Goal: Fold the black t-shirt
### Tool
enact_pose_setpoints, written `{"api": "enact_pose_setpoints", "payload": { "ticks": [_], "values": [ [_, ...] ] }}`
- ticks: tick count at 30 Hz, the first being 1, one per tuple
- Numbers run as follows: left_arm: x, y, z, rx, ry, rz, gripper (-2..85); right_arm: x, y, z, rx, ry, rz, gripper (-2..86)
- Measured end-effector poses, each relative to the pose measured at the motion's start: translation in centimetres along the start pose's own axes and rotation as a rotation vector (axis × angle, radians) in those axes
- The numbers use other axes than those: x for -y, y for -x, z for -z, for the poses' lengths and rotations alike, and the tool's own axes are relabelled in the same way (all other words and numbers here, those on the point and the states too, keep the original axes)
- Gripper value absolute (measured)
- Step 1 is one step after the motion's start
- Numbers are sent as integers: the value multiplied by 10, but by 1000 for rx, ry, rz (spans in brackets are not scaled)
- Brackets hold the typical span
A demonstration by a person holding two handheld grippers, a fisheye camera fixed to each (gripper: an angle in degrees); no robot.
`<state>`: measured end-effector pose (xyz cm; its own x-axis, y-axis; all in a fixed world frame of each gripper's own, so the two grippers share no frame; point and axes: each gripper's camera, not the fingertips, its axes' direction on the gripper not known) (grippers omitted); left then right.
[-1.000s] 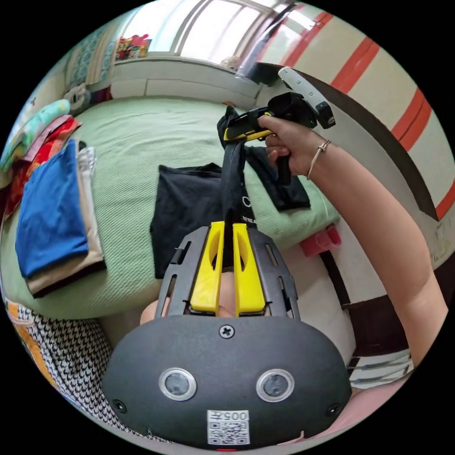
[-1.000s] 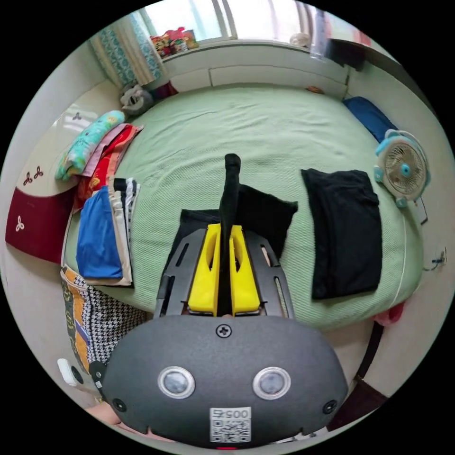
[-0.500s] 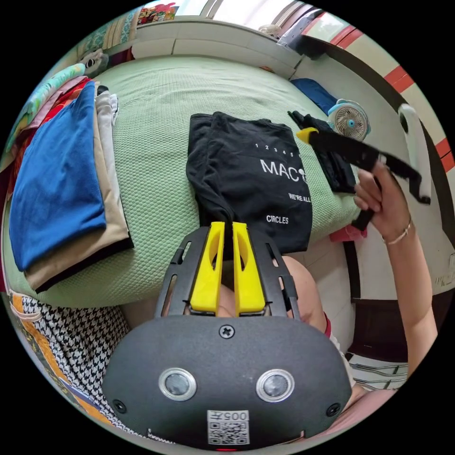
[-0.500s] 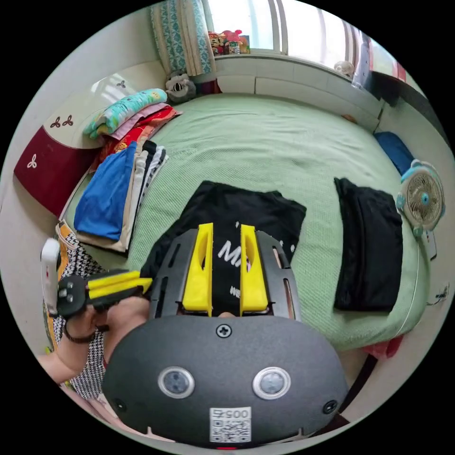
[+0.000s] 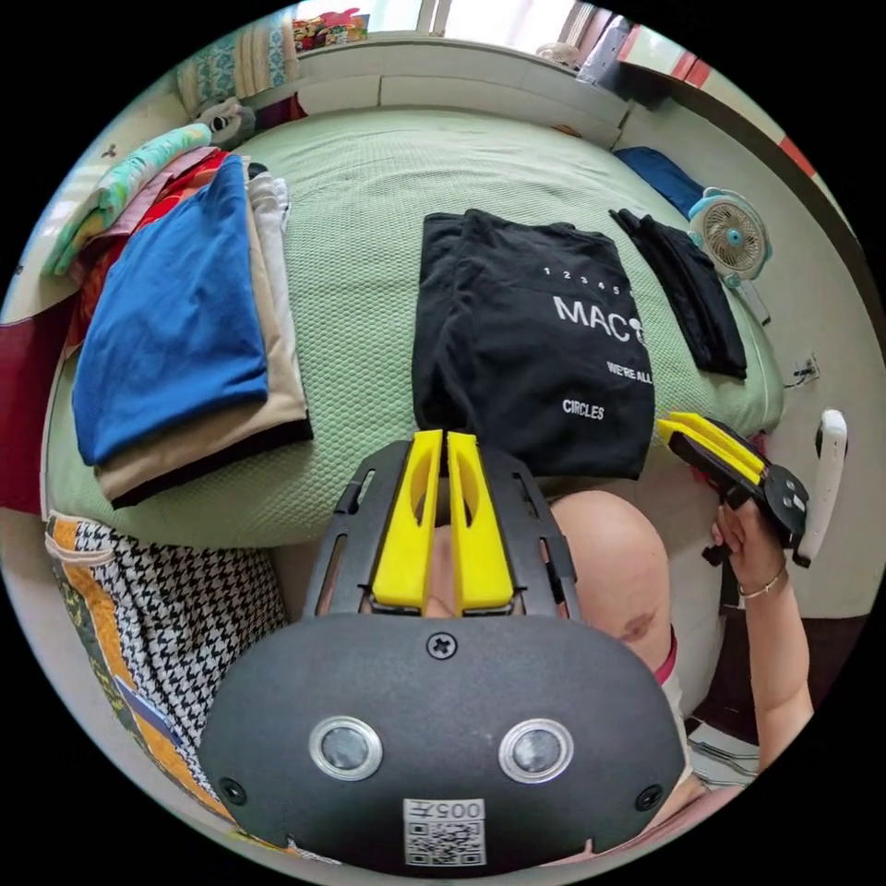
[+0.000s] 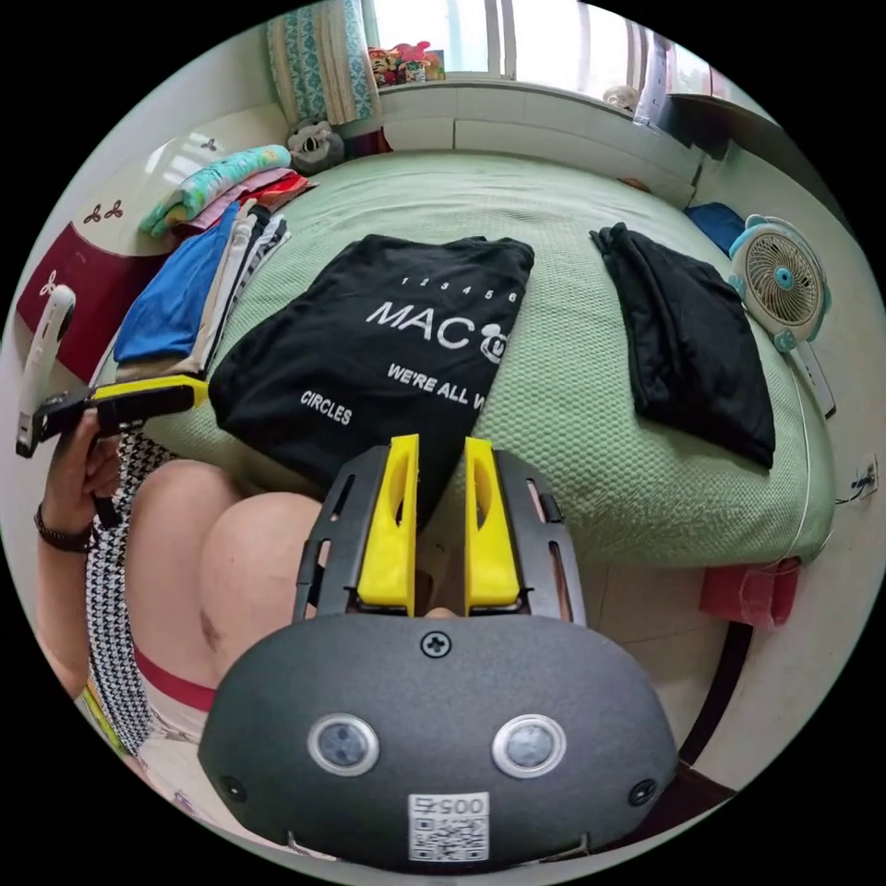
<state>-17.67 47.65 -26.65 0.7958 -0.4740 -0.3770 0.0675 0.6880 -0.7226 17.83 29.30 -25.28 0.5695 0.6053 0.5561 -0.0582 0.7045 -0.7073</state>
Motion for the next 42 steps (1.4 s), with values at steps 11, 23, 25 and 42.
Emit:
{"api": "enact_pose_setpoints", "payload": {
  "ticks": [11, 23, 25, 42],
  "values": [
    [-5, -13, 2, 31, 11, -3, 59, -18, 18, -48, 27, 114, -49, 91],
    [5, 2, -54, 128, 128, 105, 1, -36, 12, -54, 31, 61, -23, 4],
    [-1, 8, -48, 121, 114, 100, -1, -37, 10, -59, 40, 61, -31, 22],
    [-43, 41, -23, -86, -5, -5, 148, -10, -13, -29, 19, -11, 6, 112]
  ]
}}
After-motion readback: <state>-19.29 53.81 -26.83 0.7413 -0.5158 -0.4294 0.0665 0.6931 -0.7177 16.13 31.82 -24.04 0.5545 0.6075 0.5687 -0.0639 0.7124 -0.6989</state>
